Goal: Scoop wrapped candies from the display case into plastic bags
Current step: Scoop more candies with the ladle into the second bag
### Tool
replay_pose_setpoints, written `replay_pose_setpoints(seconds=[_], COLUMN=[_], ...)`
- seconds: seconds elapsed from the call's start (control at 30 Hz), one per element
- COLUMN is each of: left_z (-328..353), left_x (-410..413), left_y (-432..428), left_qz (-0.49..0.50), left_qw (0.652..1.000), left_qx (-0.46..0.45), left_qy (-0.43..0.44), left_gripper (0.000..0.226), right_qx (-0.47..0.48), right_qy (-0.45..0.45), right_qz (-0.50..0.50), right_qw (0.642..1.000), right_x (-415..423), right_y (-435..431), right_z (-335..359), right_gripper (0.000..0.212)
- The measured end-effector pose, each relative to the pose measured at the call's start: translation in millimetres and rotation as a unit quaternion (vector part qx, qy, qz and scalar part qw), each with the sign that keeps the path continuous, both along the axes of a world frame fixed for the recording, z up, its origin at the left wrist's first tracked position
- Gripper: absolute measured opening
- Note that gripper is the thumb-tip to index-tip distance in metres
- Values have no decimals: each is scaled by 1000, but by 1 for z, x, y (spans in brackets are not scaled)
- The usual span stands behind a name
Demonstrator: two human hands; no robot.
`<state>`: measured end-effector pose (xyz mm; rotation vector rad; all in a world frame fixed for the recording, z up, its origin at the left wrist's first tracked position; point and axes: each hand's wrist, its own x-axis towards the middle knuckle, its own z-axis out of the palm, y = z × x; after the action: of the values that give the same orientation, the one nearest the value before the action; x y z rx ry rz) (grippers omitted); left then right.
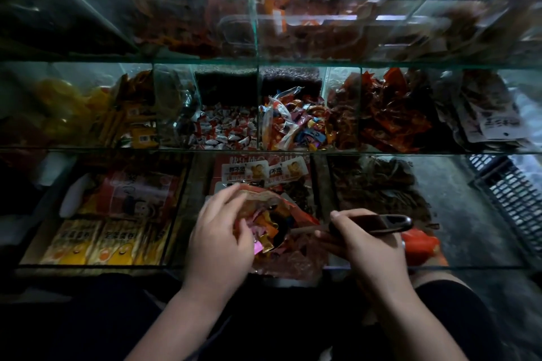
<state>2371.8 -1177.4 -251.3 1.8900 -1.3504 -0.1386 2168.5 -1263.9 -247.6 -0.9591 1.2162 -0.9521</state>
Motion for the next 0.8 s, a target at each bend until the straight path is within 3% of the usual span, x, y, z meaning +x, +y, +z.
replay_pose_setpoints(seconds=[0.07, 0.13, 0.23, 0.27, 0.37, 0.47, 0.67, 0.8], left_z=[3, -1, -19, -23, -32, -31, -19, 1], left_x=[-16, -27, -30, -30, -30, -31, -26, -21], left_y=[0, -5, -19, -22, -32, -36, -33, -52], left_qz=[-55, -86, -65, -61, -62, -47, -29, -51], left_qw=[997, 995, 977, 969, 960, 971, 997, 997], left_qx=[-55, 24, 192, 232, 272, 234, 59, 15], left_qy=[2, 49, 61, 61, 39, 31, -33, -47], left_gripper=[35, 35, 56, 62, 67, 60, 30, 27], right_qx=[-13, -14, -4, 5, 17, 14, 2, 30], right_qy=[30, 43, -4, -23, -73, -111, -160, -179], right_qz=[26, 27, 13, 7, 2, 9, 12, -5], right_qw=[999, 999, 1000, 1000, 997, 994, 987, 983], right_x=[-6, -11, -19, -22, -28, -29, -30, -31], right_y=[-4, -6, -4, -2, 7, 15, 22, 14], right_z=[8, 14, 21, 24, 40, 57, 76, 81], right_gripper=[13, 23, 8, 12, 21, 18, 11, 7])
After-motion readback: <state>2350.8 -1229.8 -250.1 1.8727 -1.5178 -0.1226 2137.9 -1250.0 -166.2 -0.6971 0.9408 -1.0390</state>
